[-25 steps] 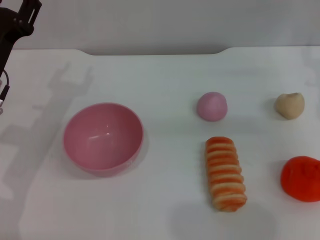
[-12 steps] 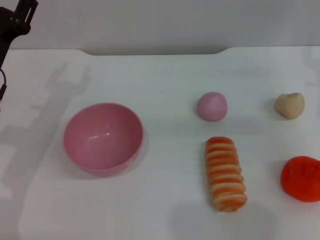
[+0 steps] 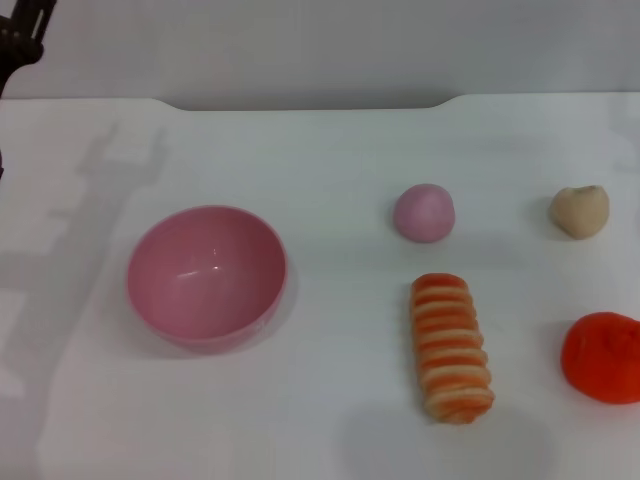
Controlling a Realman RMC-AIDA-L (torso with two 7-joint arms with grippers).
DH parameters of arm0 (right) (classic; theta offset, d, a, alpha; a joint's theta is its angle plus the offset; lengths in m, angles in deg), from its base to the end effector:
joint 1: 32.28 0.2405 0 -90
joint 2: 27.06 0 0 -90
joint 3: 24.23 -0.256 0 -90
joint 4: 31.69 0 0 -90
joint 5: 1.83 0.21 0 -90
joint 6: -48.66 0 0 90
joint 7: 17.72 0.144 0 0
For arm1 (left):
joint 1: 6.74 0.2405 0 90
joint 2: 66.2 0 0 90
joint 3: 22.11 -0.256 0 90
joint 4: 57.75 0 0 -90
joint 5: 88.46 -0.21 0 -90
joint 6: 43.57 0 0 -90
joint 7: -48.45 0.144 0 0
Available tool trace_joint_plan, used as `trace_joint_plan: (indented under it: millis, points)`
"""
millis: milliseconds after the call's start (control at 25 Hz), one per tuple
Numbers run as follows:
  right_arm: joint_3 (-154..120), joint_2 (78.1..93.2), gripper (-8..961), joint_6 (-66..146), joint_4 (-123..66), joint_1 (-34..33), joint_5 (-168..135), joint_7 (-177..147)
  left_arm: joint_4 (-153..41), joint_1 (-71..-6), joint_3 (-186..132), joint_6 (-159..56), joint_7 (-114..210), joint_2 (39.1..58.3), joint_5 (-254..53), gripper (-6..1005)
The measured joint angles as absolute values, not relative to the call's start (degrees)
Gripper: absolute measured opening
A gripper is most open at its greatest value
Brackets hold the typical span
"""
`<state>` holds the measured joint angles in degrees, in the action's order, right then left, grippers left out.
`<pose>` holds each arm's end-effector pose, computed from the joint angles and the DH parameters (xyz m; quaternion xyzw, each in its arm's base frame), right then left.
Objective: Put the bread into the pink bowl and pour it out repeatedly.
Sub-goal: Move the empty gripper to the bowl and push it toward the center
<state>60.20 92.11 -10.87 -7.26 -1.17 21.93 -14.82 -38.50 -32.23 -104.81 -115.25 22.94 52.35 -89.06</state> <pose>0.2677 0.4122 0.0752 -0.5566 0.1817 0.3906 0.7104 -0.2783 0.3672 0.0471 -0.6428 -0.1774 -0.4640 0.5831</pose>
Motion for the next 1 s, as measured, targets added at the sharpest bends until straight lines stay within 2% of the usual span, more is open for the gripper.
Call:
trace_joint_plan:
  millis: [1000]
  points:
    - [58.6, 92.08, 635, -11.0, -8.0, -0.8, 21.9, -14.1, -38.2, -32.9, -106.2, -113.1, 21.5, 52.24, -88.8, 642]
